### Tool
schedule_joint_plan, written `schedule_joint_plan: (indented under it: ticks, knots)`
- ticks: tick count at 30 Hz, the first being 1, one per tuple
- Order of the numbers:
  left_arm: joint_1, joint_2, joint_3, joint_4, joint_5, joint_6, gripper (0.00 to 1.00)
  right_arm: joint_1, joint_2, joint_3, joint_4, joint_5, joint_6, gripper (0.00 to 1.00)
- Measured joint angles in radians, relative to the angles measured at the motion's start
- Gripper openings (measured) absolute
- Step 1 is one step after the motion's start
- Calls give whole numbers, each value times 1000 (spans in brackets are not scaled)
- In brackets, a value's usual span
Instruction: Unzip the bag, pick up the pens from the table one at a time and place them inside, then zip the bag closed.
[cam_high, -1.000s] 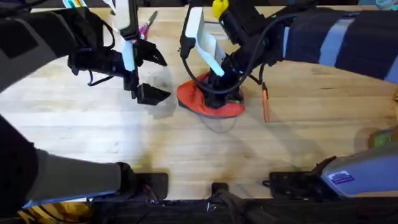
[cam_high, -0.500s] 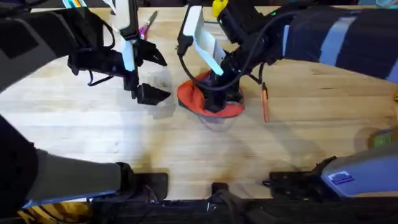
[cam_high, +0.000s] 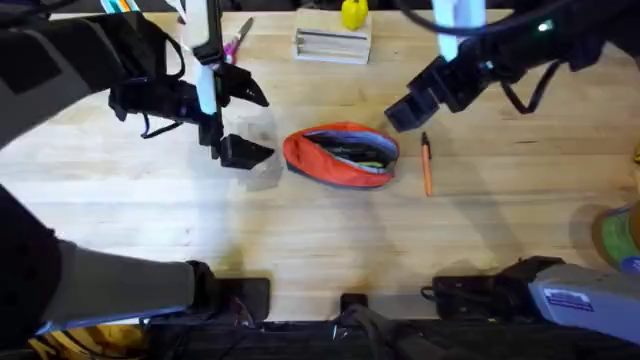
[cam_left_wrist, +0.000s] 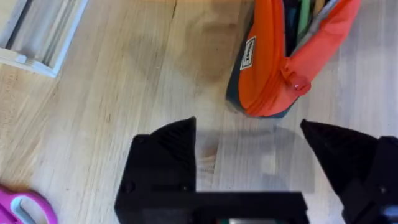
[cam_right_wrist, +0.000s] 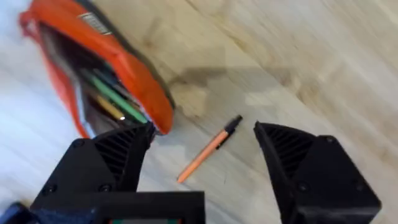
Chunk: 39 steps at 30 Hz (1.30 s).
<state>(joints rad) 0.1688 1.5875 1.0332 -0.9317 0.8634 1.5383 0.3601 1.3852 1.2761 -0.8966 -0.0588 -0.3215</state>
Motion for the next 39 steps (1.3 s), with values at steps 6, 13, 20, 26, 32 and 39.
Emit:
schedule_joint_plan:
  ticks: [6, 13, 20, 26, 32, 39]
  knots:
    - [0, 0, 0, 0, 0, 0, 993, -99, -55, -122, 28, 40, 149, 997]
    - [0, 0, 0, 11, 0, 0, 992, -121, -135, -352, 166, 38, 295, 997]
    - [0, 0, 0, 26, 0, 0, 993, -118, -95, -455, 202, 15, 341, 998]
    - [0, 0, 0, 35, 0, 0, 993, -118, -34, -458, 210, 37, 360, 998]
    - [0, 0, 0, 39, 0, 0, 993, -118, 59, -459, 235, 108, 480, 998]
    - [0, 0, 0, 42, 0, 0, 994, -112, 85, -450, 247, 142, 558, 816]
